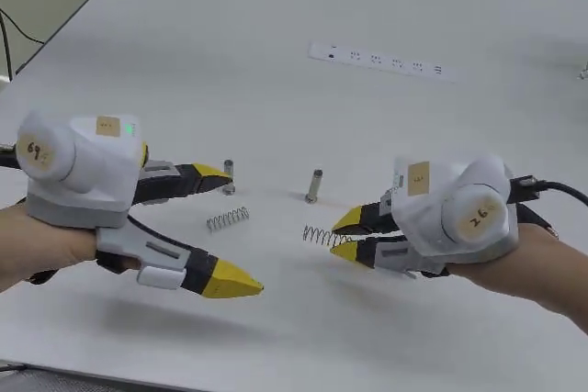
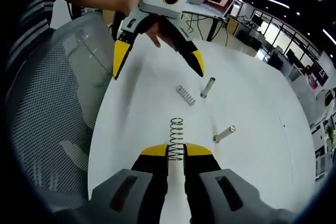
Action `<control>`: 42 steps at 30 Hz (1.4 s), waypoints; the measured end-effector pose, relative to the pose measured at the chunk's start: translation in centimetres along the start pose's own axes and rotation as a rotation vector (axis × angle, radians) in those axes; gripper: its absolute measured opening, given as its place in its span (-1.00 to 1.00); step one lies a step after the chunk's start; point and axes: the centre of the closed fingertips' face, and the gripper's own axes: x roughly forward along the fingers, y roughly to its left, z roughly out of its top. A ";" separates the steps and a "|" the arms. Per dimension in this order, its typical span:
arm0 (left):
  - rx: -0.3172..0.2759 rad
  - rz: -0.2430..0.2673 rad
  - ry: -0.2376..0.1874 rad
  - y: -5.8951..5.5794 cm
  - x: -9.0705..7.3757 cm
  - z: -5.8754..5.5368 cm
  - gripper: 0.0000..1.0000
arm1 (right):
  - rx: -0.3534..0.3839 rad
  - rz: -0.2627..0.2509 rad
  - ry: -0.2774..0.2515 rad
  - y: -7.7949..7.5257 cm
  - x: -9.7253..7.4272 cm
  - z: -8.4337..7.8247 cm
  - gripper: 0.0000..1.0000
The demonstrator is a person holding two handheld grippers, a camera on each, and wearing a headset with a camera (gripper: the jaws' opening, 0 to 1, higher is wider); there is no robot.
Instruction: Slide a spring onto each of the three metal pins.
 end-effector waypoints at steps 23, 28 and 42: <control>0.004 -0.103 -0.042 -1.6 3.4 1.2 0.00 | -0.023 0.007 0.002 0.9 -1.0 0.7 -0.84; 0.010 -0.115 -0.054 -1.9 3.8 1.2 -0.14 | -0.030 0.006 -0.002 0.8 -1.1 1.1 -0.84; 0.005 -0.134 -0.111 -2.3 4.4 2.2 -0.66 | -0.056 0.010 -0.030 0.6 -1.5 2.5 -0.85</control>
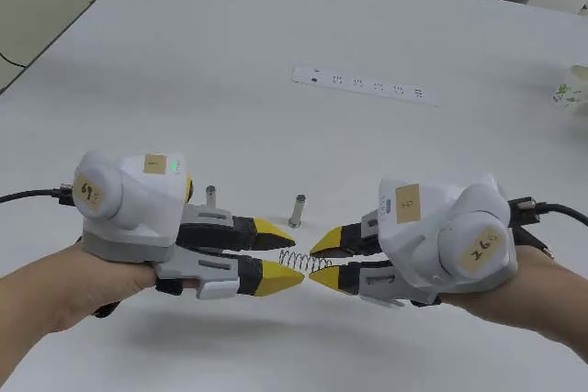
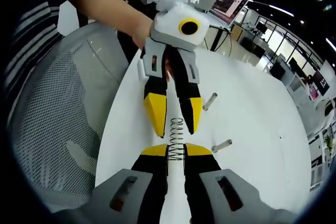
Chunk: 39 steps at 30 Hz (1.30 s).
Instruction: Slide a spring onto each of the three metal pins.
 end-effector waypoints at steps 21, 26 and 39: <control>0.001 -0.019 -0.019 -0.7 0.3 0.2 -0.90 | -0.002 0.003 -0.011 0.2 -0.3 0.3 -0.85; 0.006 -0.027 -0.014 -0.8 0.2 0.1 -0.92 | 0.002 0.003 -0.015 0.3 -0.2 0.4 -0.85; 0.022 -0.052 -0.009 -1.3 0.1 0.0 -0.94 | 0.021 0.005 -0.032 0.6 -0.2 0.5 -0.84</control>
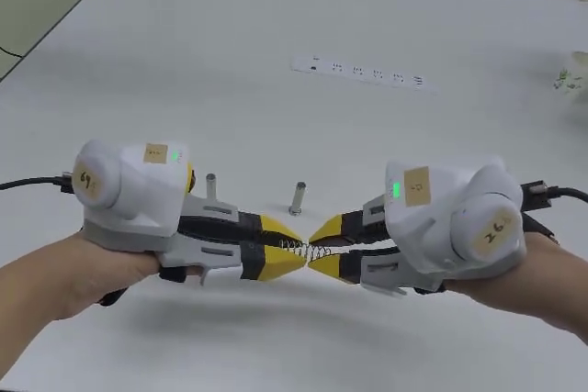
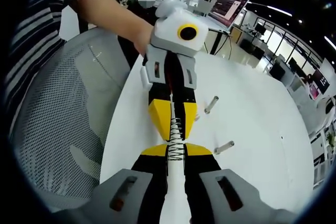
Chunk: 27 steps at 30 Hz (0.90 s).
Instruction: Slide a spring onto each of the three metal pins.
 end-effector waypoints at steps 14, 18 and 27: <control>-0.023 -0.017 -0.011 -0.3 0.2 -0.2 -0.95 | 0.037 0.001 -0.012 0.3 0.0 -0.2 -0.84; -0.024 -0.022 -0.004 -0.4 0.2 -0.3 -0.96 | 0.025 0.008 -0.005 0.5 0.1 -0.2 -0.84; -0.023 -0.020 -0.003 -0.3 0.1 -0.2 -0.96 | 0.023 0.008 -0.010 0.4 0.1 -0.1 -0.83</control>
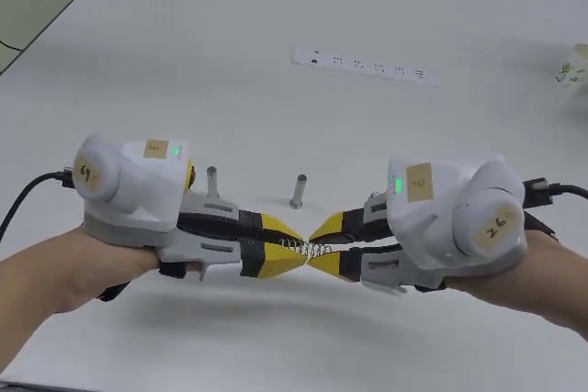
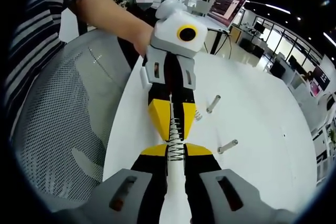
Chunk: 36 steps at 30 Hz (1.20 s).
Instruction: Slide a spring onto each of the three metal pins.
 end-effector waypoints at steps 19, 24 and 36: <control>-0.008 -0.006 0.012 -0.2 0.0 -0.2 -0.95 | 0.024 0.000 0.003 0.2 -0.3 -1.3 -0.85; -0.009 -0.005 0.019 -0.2 0.0 -0.4 -0.95 | 0.009 0.001 0.007 0.3 -0.4 -1.3 -0.85; 0.006 -0.001 0.035 -0.1 -0.1 -0.7 -0.95 | -0.048 -0.001 0.000 -0.4 -1.5 0.0 -0.86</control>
